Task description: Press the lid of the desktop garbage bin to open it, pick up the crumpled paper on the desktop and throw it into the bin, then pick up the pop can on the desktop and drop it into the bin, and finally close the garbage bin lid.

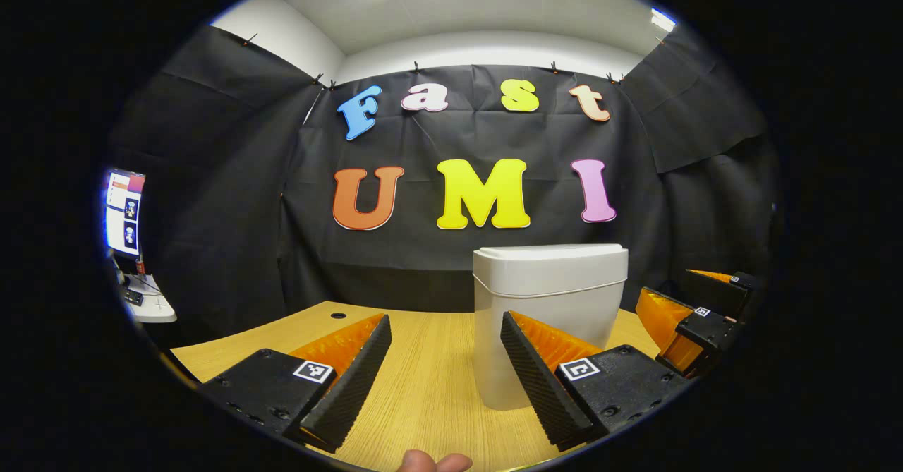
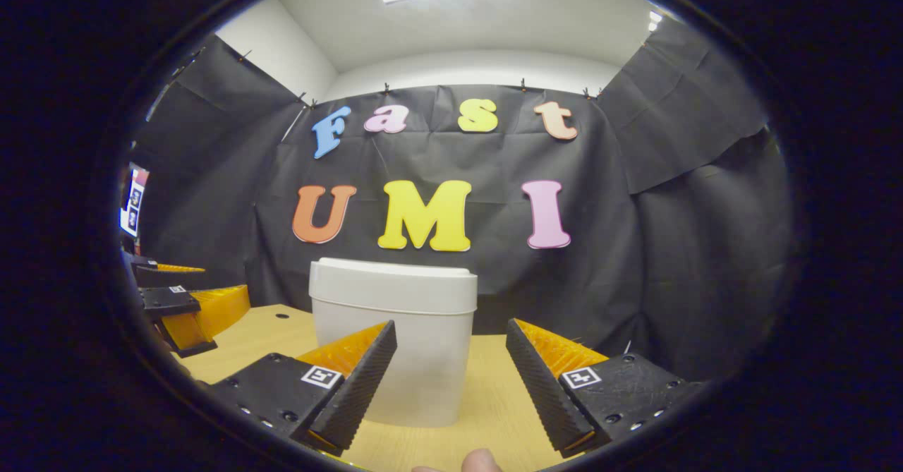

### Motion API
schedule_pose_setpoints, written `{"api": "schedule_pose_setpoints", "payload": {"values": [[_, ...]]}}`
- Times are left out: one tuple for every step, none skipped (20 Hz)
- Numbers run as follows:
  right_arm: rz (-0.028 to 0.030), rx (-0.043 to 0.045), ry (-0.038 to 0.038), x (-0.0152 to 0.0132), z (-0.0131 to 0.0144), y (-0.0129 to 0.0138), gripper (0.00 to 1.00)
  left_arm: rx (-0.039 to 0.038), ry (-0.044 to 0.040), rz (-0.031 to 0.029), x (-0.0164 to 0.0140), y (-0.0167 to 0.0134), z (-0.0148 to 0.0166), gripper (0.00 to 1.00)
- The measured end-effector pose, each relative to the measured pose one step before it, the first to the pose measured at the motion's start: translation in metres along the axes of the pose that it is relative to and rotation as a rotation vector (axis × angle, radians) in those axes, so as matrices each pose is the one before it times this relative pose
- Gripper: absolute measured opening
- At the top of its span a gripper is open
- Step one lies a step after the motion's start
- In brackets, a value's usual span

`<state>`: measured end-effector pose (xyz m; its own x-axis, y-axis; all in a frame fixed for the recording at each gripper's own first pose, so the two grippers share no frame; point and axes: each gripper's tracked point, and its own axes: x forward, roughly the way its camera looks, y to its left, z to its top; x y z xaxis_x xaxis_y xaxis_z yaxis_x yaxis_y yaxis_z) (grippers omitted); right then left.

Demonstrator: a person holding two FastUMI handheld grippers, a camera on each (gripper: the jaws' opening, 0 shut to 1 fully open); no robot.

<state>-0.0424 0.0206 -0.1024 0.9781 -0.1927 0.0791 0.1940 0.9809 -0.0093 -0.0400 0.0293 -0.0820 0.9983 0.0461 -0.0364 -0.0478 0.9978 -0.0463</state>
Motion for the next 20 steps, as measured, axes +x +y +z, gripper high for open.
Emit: {"api": "schedule_pose_setpoints", "payload": {"values": [[0.00251,0.00263,-0.00096,0.0002,0.00045,0.00246,0.97,-0.00021,-0.00503,0.00411,-0.00003,0.00223,0.00149,1.0],[-0.00112,0.00026,0.00052,0.00101,-0.00089,0.00008,0.97,0.00234,-0.00613,0.00163,-0.00022,0.00124,0.00179,1.0],[0.00067,-0.00295,0.00078,0.00129,0.00009,0.00073,0.97,0.00404,-0.00499,0.00135,-0.00018,-0.00058,0.00138,1.0],[-0.00243,-0.00185,-0.00151,-0.00035,-0.00018,-0.00071,0.97,0.00316,-0.00167,-0.00149,-0.00136,-0.00031,0.00014,1.0],[-0.00084,0.00003,-0.00124,-0.0012,0.00108,-0.00016,0.97,0.0017,0.00087,-0.00065,0.00014,-0.00033,-0.00082,1.0],[-0.00249,0.00227,-0.00367,-0.00004,0.00148,-0.00107,0.97,-0.00134,0.00135,-0.00463,-0.00068,-0.0007,-0.00219,1.0],[-0.00449,0.00176,-0.00133,-0.00026,0.00164,-0.00146,0.97,-0.00048,0.00357,-0.00524,0.00211,-0.00197,-0.00082,1.0],[-0.00334,-0.00086,-0.00189,-0.00024,0.00029,-0.00172,0.97,0.00094,0.00179,-0.0009,-0.00117,0.00049,0.00028,1.0],[-0.00299,-0.00262,-0.00147,-0.00095,0.00094,-0.00165,0.97,-0.00007,-0.00088,-0.00136,-0.00054,-0.00111,0.00116,1.0],[-0.0042,-0.0022,-0.00225,-0.00094,0.0005,-0.00222,0.97,0.0021,-0.0025,-0.00121,-0.00048,-0.00147,0.00029,1.0],[-0.00517,0.00038,-0.00313,-0.00084,0.0016,-0.00228,0.97,0.00785,-0.00251,-0.00037,0.00036,-0.0012,0.0016,1.0],[-0.00227,0.00305,-0.00193,-0.00016,0.00086,-0.00115,0.97,0.01407,-0.00382,0.00322,0.00065,-0.00016,0.00189,1.0],[-0.0017,0.00529,-0.00152,-0.00078,0.00106,-0.00004,0.97,0.01484,-0.00394,0.00446,-0.0018,0.0006,-0.00032,1.0],[-0.00277,0.00518,-0.0034,-0.00004,0.00155,-0.00037,0.97,0.00899,-0.00313,-0.00199,-0.00017,-0.00089,0.00011,1.0],[-0.00619,0.00615,-0.00355,0.0006,0.00188,-0.00094,0.96,-0.00059,0.00196,-0.00988,0.00021,-0.00232,-0.0016,1.0],[-0.00208,0.00496,-0.00087,-0.00055,-0.00004,-0.00024,0.96,-0.00461,0.00435,-0.00836,0.00131,-0.00137,-0.00219,1.0],[0.00236,-0.00149,0.00045,-0.00105,-0.00007,0.0015,0.97,-0.00552,0.00446,-0.00563,0.00067,-0.00071,-0.00154,1.0],[-0.00244,-0.00751,0.00053,-0.00061,-0.00187,0.00015,0.96,-0.00321,0.00231,-0.00282,-0.00047,0.00008,-0.0005,1.0],[-0.00092,-0.00669,-0.00052,-0.00042,-0.00056,0.00025,0.96,-0.00293,0.00275,0.00262,-0.00031,0.00197,-0.00046,1.0],[0.00784,0.0004,-0.00032,-0.00157,-0.00015,0.00196,0.97,-0.00359,0.00116,0.00271,0.0005,0.00126,-0.00026,1.0]]}}
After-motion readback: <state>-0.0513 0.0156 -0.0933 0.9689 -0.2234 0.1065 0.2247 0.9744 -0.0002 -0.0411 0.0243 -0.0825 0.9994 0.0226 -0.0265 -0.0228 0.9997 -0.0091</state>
